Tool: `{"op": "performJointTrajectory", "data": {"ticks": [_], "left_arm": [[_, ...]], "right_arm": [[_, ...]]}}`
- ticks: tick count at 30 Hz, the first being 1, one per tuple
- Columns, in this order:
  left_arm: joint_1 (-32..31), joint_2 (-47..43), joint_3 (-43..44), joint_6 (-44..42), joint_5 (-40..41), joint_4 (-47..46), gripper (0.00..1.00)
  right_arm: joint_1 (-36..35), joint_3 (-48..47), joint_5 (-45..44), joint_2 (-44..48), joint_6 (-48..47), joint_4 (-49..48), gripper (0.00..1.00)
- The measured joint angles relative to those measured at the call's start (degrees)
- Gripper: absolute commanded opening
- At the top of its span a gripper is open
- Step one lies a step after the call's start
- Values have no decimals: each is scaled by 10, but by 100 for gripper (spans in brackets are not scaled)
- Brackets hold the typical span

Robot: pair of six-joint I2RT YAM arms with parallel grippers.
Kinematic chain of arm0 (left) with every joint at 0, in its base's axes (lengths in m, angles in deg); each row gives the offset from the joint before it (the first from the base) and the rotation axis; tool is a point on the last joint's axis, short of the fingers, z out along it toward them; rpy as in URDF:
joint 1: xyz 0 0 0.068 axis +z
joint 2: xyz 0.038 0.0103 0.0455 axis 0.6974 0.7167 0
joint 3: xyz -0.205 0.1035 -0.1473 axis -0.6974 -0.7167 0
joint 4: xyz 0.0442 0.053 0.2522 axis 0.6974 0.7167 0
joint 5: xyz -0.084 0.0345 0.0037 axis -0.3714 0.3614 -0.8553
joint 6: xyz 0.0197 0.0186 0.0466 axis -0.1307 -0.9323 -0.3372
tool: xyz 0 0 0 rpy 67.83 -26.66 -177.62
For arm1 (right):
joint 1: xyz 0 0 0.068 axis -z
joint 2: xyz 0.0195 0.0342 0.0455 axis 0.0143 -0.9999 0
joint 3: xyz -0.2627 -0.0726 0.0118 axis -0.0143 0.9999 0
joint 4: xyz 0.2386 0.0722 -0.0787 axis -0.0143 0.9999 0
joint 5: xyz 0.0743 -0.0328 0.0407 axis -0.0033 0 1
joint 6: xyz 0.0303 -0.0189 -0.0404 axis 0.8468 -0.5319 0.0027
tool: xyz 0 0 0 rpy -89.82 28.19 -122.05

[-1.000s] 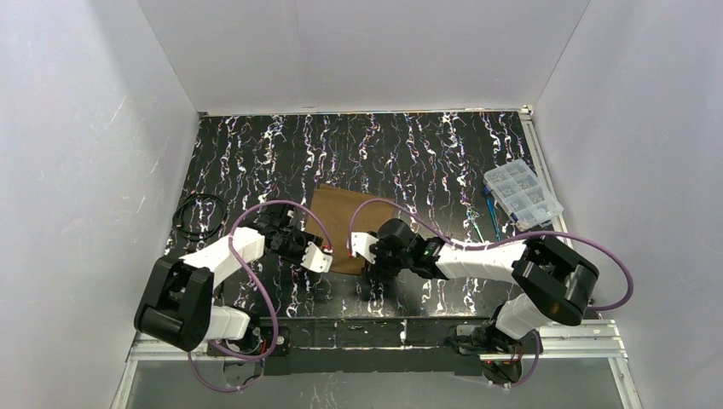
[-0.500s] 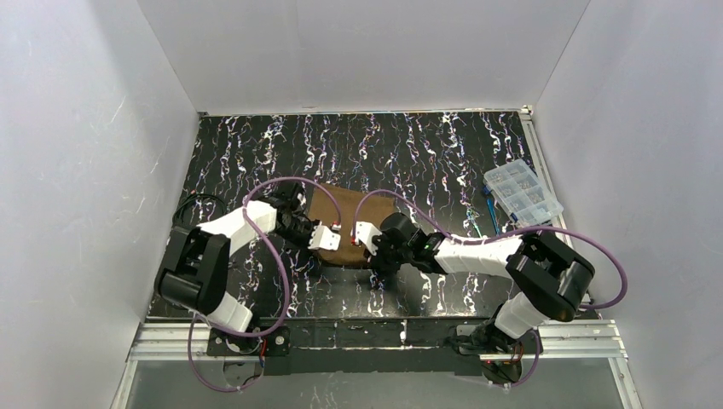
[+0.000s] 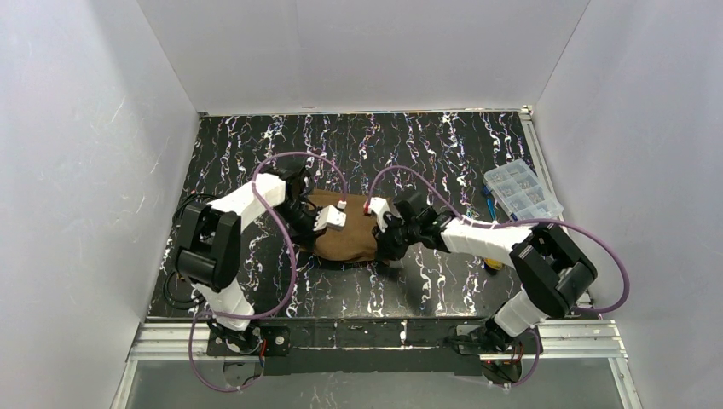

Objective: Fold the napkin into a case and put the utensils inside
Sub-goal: Pick up the lower triangle-folded napkin from the center of the board.

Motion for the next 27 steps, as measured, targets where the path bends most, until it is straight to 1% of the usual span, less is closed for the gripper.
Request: {"op": "performJointTrajectory", "data": {"ticks": [4,9,10,11,12,13,14,15,16,17,23,27], "left_arm": [[2,44,59,17,-16,53,0],[8,78,87,24,-28,104,0],[9,84,90,25,-28,110,5],[10,89,91,26,-29,115,18],[11,94,91,27,-28,116,28],[13,98,91,30,-28,117,35],[14,100,91,34,-26,116,45],[16,100,91,38,-26,114,63],[19,98,91,40,-26,111,92],[22,94,91,43,-26,107,98],[35,54,119,54,-21,92,98],[24,10,127,77,-27,59,98]], "right_arm": [[43,-22,66,-15,59,9,3],[100,-42,175,-49,132,6,4],[108,-50,194,-61,143,7,4],[116,-60,213,-73,153,8,4],[124,-70,231,-85,162,9,4],[130,-80,246,-98,173,9,4],[133,-87,257,-108,179,9,4],[136,-96,269,-120,187,11,4],[138,-107,280,-132,192,15,4],[139,-117,290,-146,198,18,4],[144,-147,326,-191,218,45,4],[152,-148,346,-195,237,44,4]]}}
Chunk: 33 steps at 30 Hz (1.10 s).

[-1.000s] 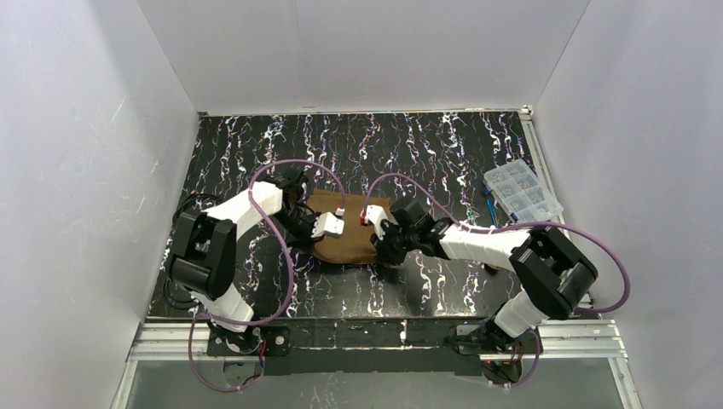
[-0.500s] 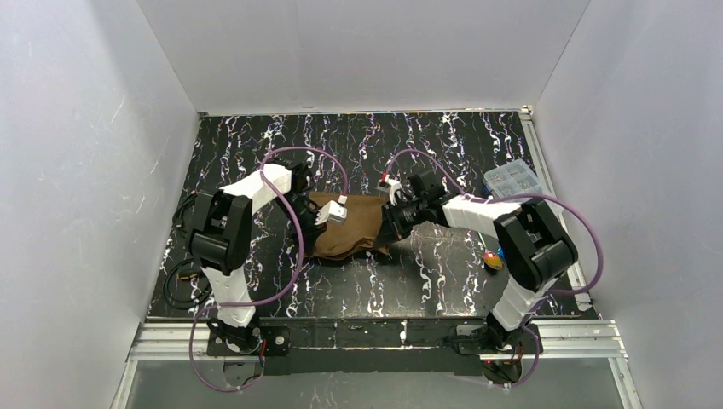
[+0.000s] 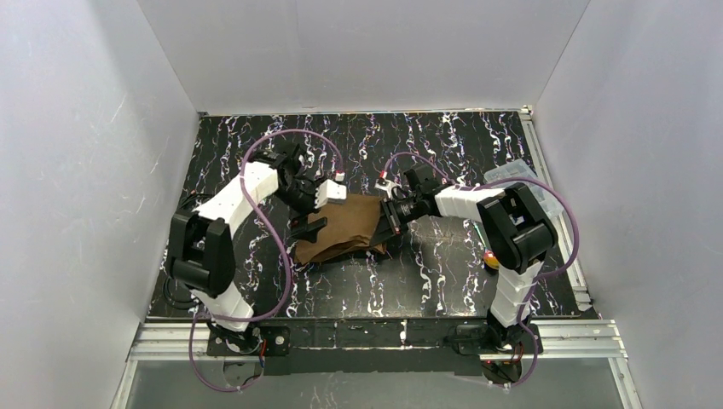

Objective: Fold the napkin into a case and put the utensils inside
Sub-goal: Pick up the lower triangle-folded napkin from the center of the board.

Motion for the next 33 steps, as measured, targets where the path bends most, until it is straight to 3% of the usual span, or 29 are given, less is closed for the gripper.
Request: {"op": "performJointTrajectory", "data": {"ticks": [5,13,24,26,30,33], "left_arm": [[-64,-53,-60,49,5,-90,98],[-131,-40,-116,130,53,-231,99],[-175,-37,-187,143,114,-303,99],[-176,-37,-201,139,126,-315,91],[-176,-38,-222,132,149,-338,55],[-178,-38,-221,123,157,-348,40]], "right_arm": [[12,1,20,0,31,-24,4],[20,5,26,-2,53,-45,4],[32,5,26,-20,79,-66,3],[35,8,26,-20,89,-80,4],[39,10,26,-24,108,-101,8],[39,15,25,-26,120,-116,12]]}}
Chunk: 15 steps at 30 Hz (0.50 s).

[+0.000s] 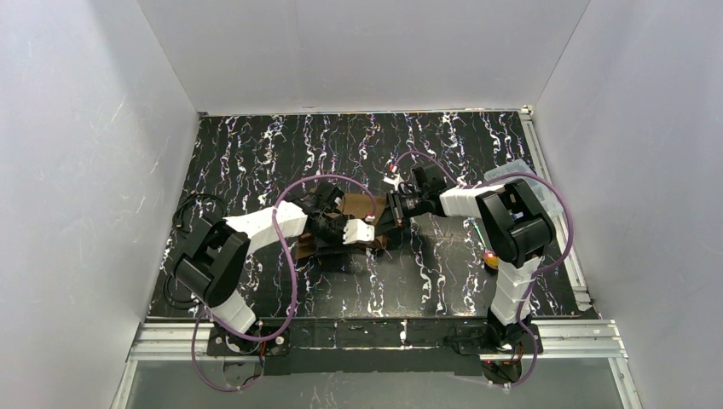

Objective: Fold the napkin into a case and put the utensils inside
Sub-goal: Pick up the lower triangle-folded napkin from the center of the board.

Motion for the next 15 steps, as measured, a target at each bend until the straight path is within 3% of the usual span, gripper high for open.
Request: {"op": "performJointTrajectory", "data": {"ticks": [4,6,7,9,15], "left_arm": [[0,4,4,-8,8,-1,21],[2,11,13,-11,7,8,3],[3,16,19,-10,5,14,0],[9,26,36,-11,-1,29,0],[38,83,111,-11,-34,92,0]], "right_arm": [[3,8,0,-1,11,-7,20],[6,10,-2,-1,14,-10,23],[8,12,-4,-1,16,-14,26],[12,12,-7,-1,19,-17,41],[29,13,-26,4,29,-32,65]]}}
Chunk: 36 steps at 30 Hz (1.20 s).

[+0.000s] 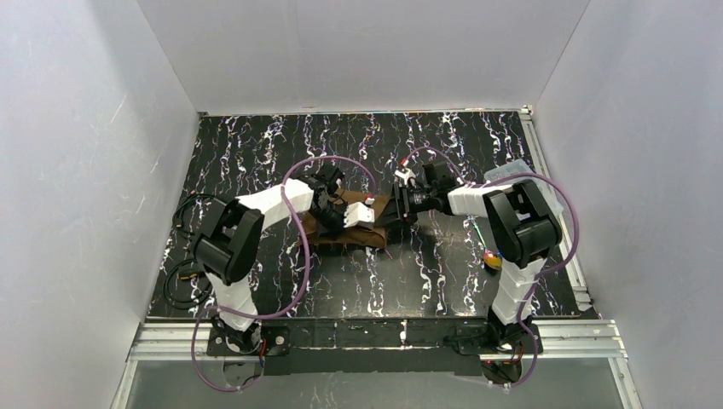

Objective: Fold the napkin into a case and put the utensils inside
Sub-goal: Pick up the lower triangle-folded napkin from the center of the board, then fold the lower triangle-folded napkin at the center of the board.

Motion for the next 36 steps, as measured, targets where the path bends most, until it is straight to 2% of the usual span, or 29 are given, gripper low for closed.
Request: {"op": "performJointTrajectory", "data": {"ticks": [3,9,13,21,25,29,31,34,36], "left_arm": [[12,36,41,-2,-22,42,0],[27,113,145,-12,-54,150,0],[30,148,189,-19,-70,206,0],[40,213,269,-26,-103,306,0],[45,224,276,-28,-108,328,0],[46,223,283,-31,-108,339,0],[46,224,284,-32,-108,341,0],[46,224,285,-32,-108,342,0],[46,225,287,-32,-108,344,0]], "right_arm": [[4,13,-27,29,-6,-5,75],[4,75,-96,155,-56,-38,75],[0,106,-139,210,-94,-58,69],[-55,163,-232,219,-139,-59,60],[-90,170,-262,219,-143,-64,46],[-94,170,-286,219,-137,-80,34],[-94,169,-299,217,-132,-84,38],[-94,167,-327,206,-120,-86,50],[-94,167,-355,199,-114,-85,51]]}}
